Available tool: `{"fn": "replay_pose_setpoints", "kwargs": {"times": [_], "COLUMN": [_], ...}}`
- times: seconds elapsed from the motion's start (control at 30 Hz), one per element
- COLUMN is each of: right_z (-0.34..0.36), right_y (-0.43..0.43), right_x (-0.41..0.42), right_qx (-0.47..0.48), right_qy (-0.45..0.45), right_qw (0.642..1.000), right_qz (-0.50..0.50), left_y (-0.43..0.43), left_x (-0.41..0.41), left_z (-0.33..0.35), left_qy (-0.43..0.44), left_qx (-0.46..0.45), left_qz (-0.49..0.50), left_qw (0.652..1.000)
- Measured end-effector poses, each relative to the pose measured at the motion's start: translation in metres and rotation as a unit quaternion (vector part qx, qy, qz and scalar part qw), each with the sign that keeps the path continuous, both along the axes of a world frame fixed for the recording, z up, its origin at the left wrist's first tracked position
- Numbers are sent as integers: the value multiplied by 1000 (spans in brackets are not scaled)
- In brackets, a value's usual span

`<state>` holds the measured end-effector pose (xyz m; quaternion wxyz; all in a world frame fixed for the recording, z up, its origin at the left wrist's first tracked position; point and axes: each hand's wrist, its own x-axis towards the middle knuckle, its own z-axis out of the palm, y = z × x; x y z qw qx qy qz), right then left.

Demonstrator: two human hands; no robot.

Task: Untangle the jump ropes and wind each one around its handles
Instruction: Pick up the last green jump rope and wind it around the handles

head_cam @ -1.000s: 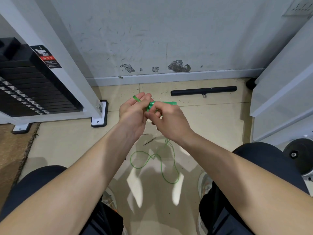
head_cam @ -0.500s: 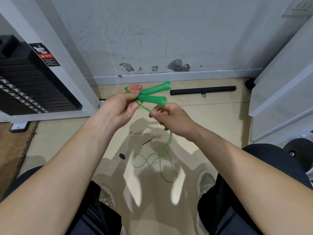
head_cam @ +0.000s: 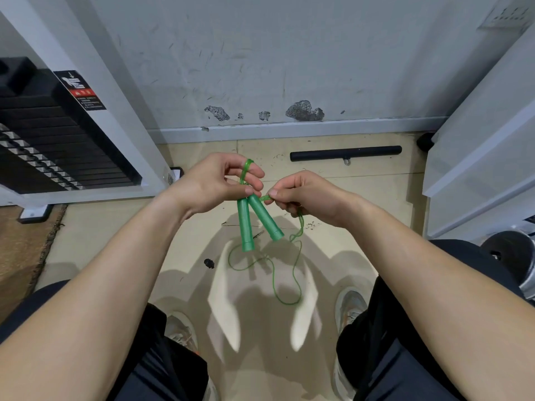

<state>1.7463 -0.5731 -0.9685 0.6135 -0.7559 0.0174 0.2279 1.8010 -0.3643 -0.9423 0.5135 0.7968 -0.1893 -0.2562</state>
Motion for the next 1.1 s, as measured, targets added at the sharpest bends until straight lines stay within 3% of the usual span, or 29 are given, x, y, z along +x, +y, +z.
{"fn": "replay_pose_setpoints", "kwargs": {"times": [0.17,0.37,0.5,0.7,0.87,1.0,1.1], "right_z": [-8,-13,-12,-8,-7,-14,-21], "right_y": [5,8,14,22,28,34,35], "right_x": [2,4,2,-4,-7,-13,-14], "right_qx": [-28,-52,-81,32,39,-93,-185], "right_qy": [-11,-11,-21,8,-24,-102,-169], "right_qw": [997,992,987,990,985,975,957], "right_qz": [-66,-113,-134,-139,-165,-174,-146], "left_y": [-6,-14,-20,-28,-36,-36,-38], "left_x": [-2,-2,0,-2,-6,-8,-10], "left_z": [-11,-16,-23,-41,-50,-51,-49], "left_qy": [-53,-153,-170,-167,-107,-48,50], "left_qx": [59,148,187,201,113,-7,-92], "left_qz": [21,-23,1,98,218,319,355], "left_qw": [997,977,968,960,964,946,929]}}
